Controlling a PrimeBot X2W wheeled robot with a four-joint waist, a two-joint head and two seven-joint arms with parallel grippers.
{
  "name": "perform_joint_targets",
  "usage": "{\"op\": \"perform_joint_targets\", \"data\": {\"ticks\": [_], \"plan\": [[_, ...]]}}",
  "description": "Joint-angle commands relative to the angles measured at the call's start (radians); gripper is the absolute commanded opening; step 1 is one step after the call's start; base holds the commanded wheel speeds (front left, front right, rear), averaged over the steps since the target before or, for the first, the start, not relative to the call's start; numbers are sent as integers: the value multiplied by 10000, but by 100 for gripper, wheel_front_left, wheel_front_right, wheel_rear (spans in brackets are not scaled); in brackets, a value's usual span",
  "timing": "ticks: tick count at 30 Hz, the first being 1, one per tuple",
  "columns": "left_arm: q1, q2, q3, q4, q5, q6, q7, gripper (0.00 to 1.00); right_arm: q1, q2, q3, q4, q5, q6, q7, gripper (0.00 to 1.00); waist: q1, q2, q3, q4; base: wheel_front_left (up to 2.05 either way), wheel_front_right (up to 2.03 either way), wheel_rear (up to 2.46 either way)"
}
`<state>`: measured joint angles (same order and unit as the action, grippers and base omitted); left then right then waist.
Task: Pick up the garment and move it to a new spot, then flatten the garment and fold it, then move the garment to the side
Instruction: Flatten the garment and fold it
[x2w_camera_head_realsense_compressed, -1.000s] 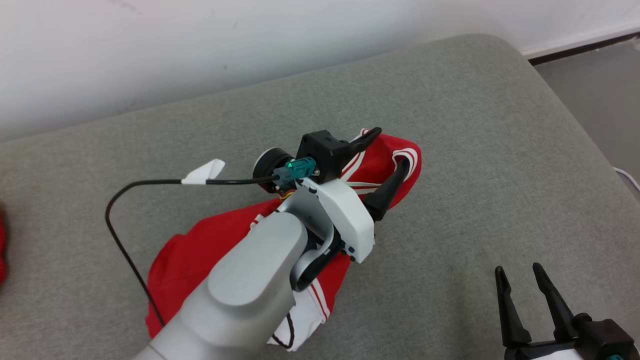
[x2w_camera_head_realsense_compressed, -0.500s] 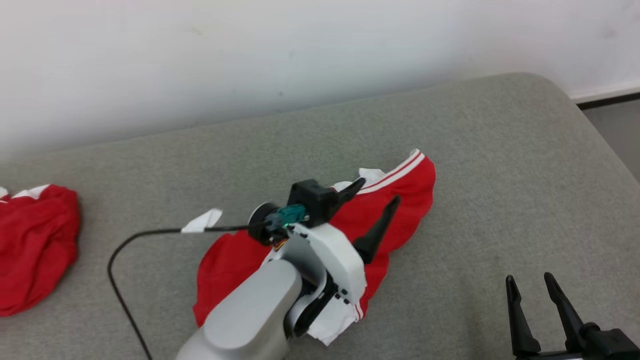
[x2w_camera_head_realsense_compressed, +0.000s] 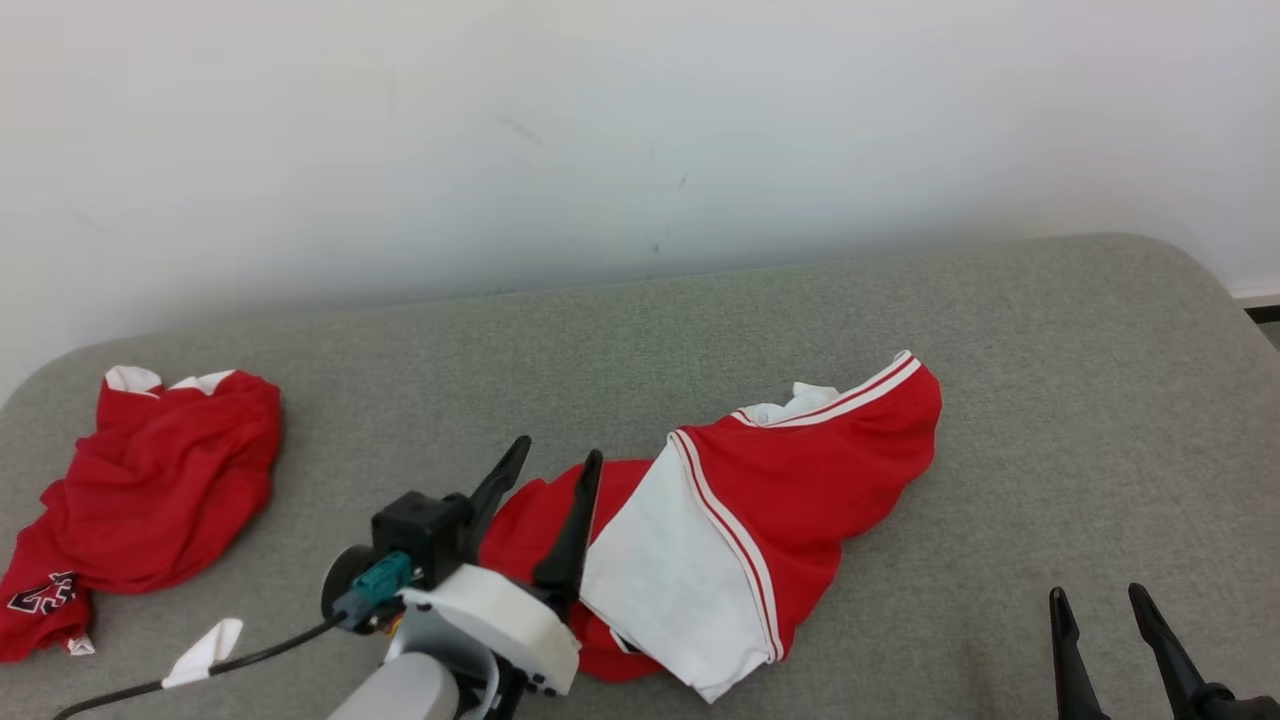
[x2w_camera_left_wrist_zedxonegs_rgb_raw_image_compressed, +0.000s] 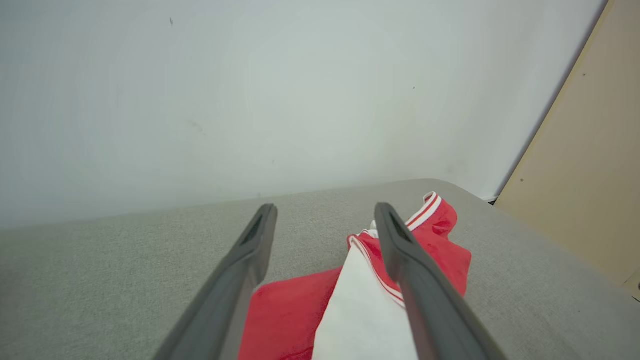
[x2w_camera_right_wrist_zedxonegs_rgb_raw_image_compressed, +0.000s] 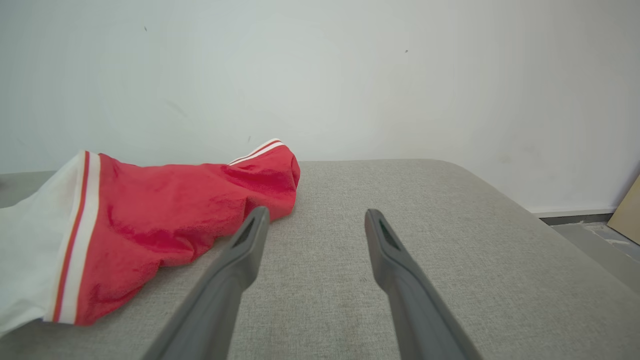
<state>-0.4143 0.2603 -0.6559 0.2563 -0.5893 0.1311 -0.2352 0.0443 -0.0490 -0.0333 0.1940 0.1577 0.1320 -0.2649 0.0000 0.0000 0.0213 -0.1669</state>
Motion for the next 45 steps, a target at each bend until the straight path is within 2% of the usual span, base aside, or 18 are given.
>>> {"op": "perform_joint_targets", "data": {"ticks": [1, 8, 16, 30, 38, 40, 42, 43, 45], "plan": [[296, 95, 35, -123, 55, 85, -112, 100, 78, -27, -51, -38, -119, -25, 10, 100, 0, 0, -44, 129, 0, 0, 0], [932, 161, 46, -378, -91, 54, -205, 100, 64, -29, 65, -37, -184, -25, 10, 100, 0, 0, 22, 299, 0, 0, 0], [960, 26, -203, -12, -145, -90, -120, 100, -72, -29, 178, -1, -219, -25, 10, 100, 0, 0, 178, 76, 0, 0, 0], [695, -173, -397, 2059, -407, -660, -108, 100, -196, -27, 230, -43, -118, -25, 10, 100, 0, 0, 551, -328, 0, 0, 0], [388, -433, -420, 2610, -346, -975, -214, 100, -259, -27, 179, -6, -93, -23, 10, 100, 0, 0, 653, -348, 0, 0, 0], [318, -480, -441, 2680, -304, -1026, -226, 80, -297, -27, 184, -8, -61, -25, 10, 100, 0, 0, 693, -342, 0, 0, 0], [267, -546, -459, 2738, -255, -1068, -235, 49, -337, -27, 189, -1, -58, -23, 10, 100, 0, 0, 711, -345, 0, 0, 0], [256, -588, -481, 2746, -224, -1090, -244, 46, -350, -27, 197, 5, -46, -25, 10, 100, 0, 0, 716, -347, 0, 0, 0], [223, -653, -539, 2756, -185, -1136, -260, 31, -379, -27, 213, 14, -15, -25, 10, 100, 0, 0, 724, -352, 0, 0, 0]]}}
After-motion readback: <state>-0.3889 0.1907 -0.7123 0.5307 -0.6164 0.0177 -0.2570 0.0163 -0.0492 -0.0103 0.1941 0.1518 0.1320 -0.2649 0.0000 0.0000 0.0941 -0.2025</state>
